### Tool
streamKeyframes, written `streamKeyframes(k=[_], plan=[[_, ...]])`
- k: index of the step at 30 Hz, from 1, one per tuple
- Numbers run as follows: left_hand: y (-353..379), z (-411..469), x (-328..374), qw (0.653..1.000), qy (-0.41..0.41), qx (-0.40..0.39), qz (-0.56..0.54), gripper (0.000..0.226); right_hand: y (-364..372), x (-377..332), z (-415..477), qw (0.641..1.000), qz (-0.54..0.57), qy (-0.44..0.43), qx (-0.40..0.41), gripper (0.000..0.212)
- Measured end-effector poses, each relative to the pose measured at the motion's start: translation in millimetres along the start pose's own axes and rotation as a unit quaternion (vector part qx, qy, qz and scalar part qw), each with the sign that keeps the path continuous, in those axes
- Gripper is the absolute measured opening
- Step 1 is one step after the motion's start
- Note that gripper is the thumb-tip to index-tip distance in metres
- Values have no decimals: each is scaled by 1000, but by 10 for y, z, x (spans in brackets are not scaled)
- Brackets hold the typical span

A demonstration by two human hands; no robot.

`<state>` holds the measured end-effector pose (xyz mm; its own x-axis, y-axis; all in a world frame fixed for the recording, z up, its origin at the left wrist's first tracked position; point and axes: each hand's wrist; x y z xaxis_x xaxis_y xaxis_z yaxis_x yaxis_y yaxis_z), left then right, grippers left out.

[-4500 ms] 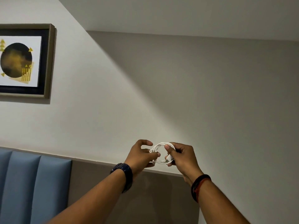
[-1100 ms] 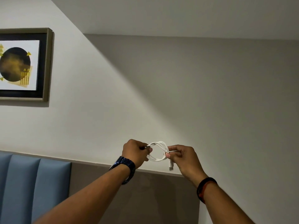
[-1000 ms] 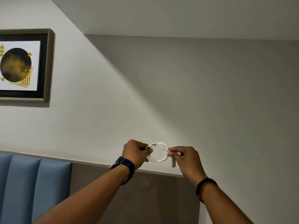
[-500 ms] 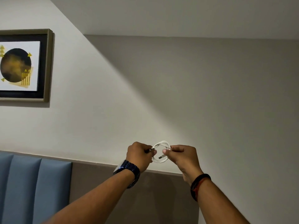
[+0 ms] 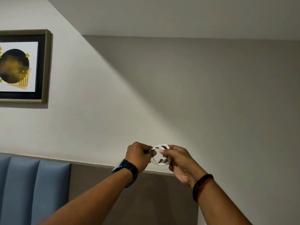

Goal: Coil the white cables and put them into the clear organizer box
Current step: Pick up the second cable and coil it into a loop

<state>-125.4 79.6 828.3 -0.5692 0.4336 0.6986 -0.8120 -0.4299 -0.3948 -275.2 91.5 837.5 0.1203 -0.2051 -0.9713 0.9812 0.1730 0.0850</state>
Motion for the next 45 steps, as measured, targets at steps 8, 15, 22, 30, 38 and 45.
streamKeyframes(k=[8, 15, 22, 30, 38, 45], plan=[[4, 45, -1, 1000, -19, 7, 8, 10, -45, -18, -38, 989, -137, -38, 43, 56], [-31, 72, -58, 999, -30, 0, 30, 10, -87, 35, -21, 964, -260, -27, 58, 50], [-604, 218, -459, 987, -129, 82, 43, 6, -474, 43, -165, 974, -214, -28, 71, 16], [-183, 106, -218, 993, -74, 40, 86, 13, 187, 172, 18, 985, -133, -58, 97, 18], [-71, 126, -241, 994, -106, 38, 11, 9, 180, 211, 84, 976, -129, -58, 164, 27], [-69, 172, -298, 992, -119, 27, -17, 5, 7, 271, 127, 955, -236, -110, 143, 14]])
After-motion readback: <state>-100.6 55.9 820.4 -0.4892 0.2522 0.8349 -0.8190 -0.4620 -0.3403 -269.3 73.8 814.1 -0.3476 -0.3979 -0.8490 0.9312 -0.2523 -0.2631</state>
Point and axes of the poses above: each hand's wrist, its own z-axis towards the middle knuckle, its own y-axis out of the palm, x = y × z, and after that the axes turned 1 degree about z, right-handed
